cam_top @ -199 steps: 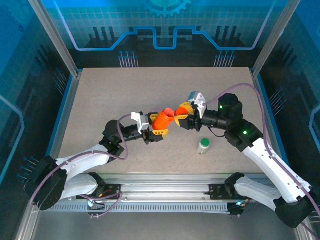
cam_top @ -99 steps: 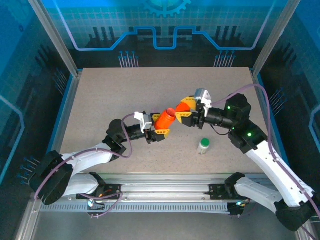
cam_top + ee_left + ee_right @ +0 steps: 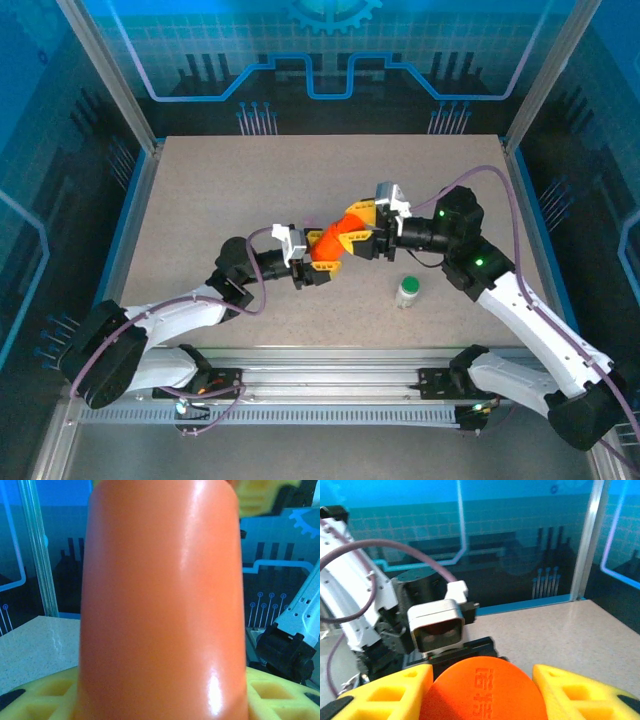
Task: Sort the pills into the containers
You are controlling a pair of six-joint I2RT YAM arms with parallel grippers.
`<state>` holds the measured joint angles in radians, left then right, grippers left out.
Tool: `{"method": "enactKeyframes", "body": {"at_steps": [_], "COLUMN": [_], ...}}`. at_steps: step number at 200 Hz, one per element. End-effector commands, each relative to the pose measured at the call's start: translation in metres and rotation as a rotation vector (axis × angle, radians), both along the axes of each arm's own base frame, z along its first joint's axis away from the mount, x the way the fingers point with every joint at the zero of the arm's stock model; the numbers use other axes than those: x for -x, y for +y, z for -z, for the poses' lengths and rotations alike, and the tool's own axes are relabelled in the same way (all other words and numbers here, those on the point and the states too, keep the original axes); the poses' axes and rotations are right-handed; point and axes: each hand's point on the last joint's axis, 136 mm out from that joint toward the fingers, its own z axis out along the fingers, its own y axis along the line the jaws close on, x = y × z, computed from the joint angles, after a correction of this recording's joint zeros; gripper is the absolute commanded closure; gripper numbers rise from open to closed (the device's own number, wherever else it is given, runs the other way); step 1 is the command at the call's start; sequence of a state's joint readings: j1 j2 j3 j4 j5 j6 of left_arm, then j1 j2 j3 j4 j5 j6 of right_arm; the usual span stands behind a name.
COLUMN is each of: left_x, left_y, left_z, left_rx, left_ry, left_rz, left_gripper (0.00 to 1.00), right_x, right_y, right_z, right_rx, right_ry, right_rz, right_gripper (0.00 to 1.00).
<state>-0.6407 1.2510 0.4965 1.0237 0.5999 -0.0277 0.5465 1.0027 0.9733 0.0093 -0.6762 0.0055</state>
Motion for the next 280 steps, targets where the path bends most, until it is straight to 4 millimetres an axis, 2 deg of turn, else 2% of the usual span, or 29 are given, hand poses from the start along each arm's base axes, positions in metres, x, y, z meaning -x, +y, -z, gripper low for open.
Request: {"method": "enactKeyframes", "body": {"at_steps": [1,41,64,91,114,136,155,176,196,223,253,264,280], "left_x": [0.007,0.015,0.031,0.043,0.044,0.039,0.038,0.038,0.03,0.012,-0.012,-0.022,-0.031], "left_y": [-0.001,-0.001,-0.005,0.001,0.007,0.009,0.015,0.016,0.016,0.014,0.011,0.009,0.004], "left_z": [-0.042,-0.048,-0.05,-0.063,-0.069,-0.072,-0.083,-0.094,-0.097,-0.093,-0.082,-0.077,-0.069], "left_rx": [0.083,0.078,0.069,0.134,0.148,0.149,0.2,0.224,0.232,0.201,0.141,0.106,0.049], "left_ry": [-0.109,-0.132,-0.155,-0.204,-0.215,-0.23,-0.241,-0.239,-0.244,-0.256,-0.286,-0.307,-0.357], "left_rz": [0.027,0.066,0.165,0.197,0.193,0.167,0.169,0.199,0.163,0.06,-0.075,-0.135,-0.217], "left_gripper": [0.95,0.95,0.96,0.96,0.97,0.98,0.98,0.98,0.99,1.0,1.0,1.0,1.0], "right_x": [0.021,0.034,0.028,0.026,0.028,0.038,0.049,0.052,0.037,-0.001,-0.021,-0.035,-0.056], "right_y": [0.004,0.002,0.002,0.007,0.007,0.006,0.004,0.002,0.002,0.007,0.022,0.018,0.001], "right_z": [0.026,0.037,0.04,0.042,0.052,0.057,0.062,0.072,0.081,0.086,0.09,0.094,0.1], "right_rx": [0.075,0.148,0.179,0.179,0.199,0.205,0.208,0.218,0.245,0.198,0.151,0.182,0.178], "right_ry": [0.063,0.051,0.032,0.03,0.052,0.068,0.071,0.047,0.083,0.246,0.443,0.481,0.574], "right_rz": [-0.103,-0.169,-0.154,-0.181,-0.2,-0.253,-0.306,-0.31,-0.223,-0.028,0.143,0.304,0.541], "right_gripper": [0.73,0.7,0.7,0.71,0.71,0.71,0.71,0.71,0.71,0.69,0.7,0.7,0.7]}}
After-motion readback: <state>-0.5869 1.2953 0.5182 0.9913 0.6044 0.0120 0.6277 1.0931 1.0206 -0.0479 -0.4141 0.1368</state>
